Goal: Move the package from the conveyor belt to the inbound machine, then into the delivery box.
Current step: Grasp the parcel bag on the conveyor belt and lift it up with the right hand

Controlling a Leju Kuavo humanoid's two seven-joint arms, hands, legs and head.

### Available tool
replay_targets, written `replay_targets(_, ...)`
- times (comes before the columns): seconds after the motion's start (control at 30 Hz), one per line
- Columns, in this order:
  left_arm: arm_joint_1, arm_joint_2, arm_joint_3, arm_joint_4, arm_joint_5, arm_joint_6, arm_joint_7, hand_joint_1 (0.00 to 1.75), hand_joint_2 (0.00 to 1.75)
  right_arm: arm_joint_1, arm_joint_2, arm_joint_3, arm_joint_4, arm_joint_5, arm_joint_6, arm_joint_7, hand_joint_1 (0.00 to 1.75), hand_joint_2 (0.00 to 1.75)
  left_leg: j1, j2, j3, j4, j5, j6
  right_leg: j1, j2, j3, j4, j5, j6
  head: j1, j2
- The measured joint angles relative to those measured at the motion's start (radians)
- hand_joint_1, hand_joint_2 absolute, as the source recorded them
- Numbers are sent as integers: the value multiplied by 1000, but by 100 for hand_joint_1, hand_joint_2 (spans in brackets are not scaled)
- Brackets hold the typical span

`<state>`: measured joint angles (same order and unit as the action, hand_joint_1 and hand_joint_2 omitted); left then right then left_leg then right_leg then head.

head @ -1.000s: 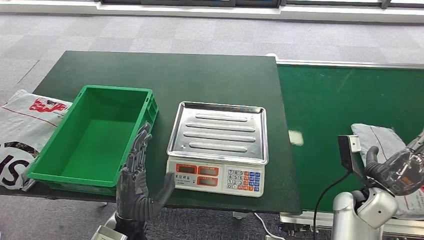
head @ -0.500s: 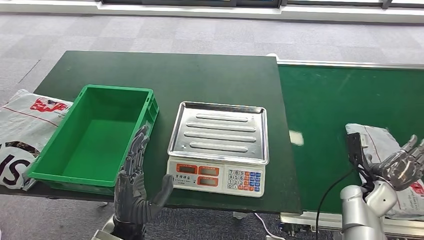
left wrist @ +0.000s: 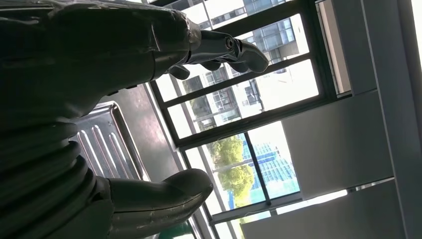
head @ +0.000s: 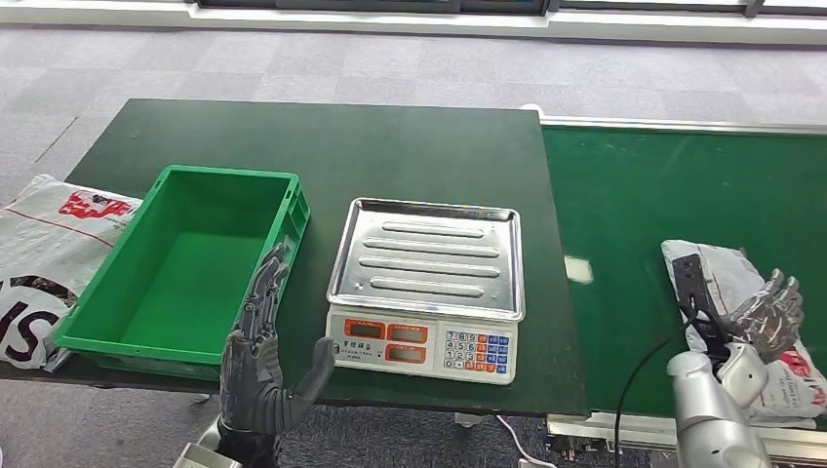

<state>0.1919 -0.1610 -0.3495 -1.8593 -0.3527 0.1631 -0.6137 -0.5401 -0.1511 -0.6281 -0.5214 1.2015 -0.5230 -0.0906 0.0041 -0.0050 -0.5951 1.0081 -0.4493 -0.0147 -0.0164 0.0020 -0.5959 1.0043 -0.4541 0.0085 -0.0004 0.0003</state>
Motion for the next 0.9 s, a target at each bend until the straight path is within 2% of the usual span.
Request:
replay_targets(0.6, -4, -1, 11, 0, -5, -35, 9, 0, 175, 36, -28, -33, 41, -55, 143, 34, 0, 175, 0, 0, 0, 0, -1, 1, 0, 0, 0, 0, 0, 0, 0, 0)
replay_targets(0.9, -4, -1, 17, -4, -6, -35, 11, 0, 175, 36, -28, -38, 49, -59, 159, 38, 0, 175, 0, 0, 0, 0, -1, 1, 0, 0, 0, 0, 0, 0, 0, 0)
